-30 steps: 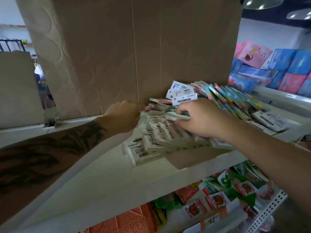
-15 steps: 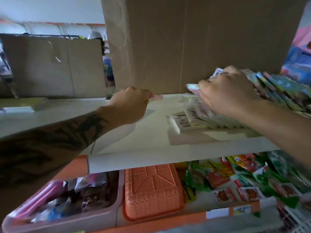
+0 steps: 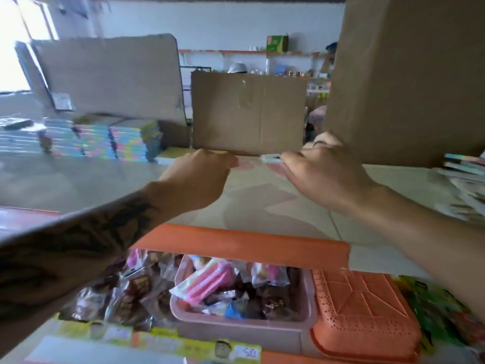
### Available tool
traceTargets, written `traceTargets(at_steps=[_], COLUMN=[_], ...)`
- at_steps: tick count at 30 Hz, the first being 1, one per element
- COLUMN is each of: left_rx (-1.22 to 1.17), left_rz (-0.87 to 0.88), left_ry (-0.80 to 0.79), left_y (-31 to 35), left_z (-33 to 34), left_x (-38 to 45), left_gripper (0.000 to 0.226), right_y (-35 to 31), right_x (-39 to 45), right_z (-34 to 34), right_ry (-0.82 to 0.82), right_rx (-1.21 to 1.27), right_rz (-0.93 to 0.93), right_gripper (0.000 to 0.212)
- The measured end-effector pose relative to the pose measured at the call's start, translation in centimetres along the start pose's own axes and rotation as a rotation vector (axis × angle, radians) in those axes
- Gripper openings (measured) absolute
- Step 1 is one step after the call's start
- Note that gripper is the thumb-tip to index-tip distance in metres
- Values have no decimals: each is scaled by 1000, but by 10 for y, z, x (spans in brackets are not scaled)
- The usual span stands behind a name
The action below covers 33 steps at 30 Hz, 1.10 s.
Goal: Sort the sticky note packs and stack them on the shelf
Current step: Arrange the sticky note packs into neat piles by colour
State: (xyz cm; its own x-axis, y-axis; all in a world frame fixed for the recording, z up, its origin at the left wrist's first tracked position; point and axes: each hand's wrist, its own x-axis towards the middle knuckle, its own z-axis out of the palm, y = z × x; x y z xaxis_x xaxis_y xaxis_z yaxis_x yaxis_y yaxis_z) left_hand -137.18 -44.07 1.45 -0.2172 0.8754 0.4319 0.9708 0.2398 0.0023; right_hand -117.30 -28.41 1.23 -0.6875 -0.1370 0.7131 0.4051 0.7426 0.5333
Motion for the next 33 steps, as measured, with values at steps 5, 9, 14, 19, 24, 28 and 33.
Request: traceTargets(at_steps=[5, 9, 14, 19, 24, 28, 33], left_rx=[48, 54, -130, -332, -411, -664, -839], left_rz=[-44, -27, -71, -126, -178, -273, -246], left_ry=[-37, -67, -103, -31, 121, 176, 156], left_y=[-109, -171, -212, -219, -220, -223, -227], left_z=[-13, -14, -15, -11, -5, -7, -8], left_x=[-44, -67, -81, -88, -92, -94, -91], left_gripper=[40, 37, 35, 35, 22, 14, 13], right_y=[-82, -130, -161, -165, -165, -181, -192], right_x=[70, 106, 129, 134, 166, 184, 177], right_z=[37, 59, 70, 74, 67, 78, 94], right_ry=[-36, -64, -208, -389, -337, -368, -231], right_rx=[51, 235, 466, 574, 768, 1019, 1030], right_rz=[-47, 3, 54, 47, 150, 172, 258], right_gripper=[34, 26, 18, 20, 34, 40, 22])
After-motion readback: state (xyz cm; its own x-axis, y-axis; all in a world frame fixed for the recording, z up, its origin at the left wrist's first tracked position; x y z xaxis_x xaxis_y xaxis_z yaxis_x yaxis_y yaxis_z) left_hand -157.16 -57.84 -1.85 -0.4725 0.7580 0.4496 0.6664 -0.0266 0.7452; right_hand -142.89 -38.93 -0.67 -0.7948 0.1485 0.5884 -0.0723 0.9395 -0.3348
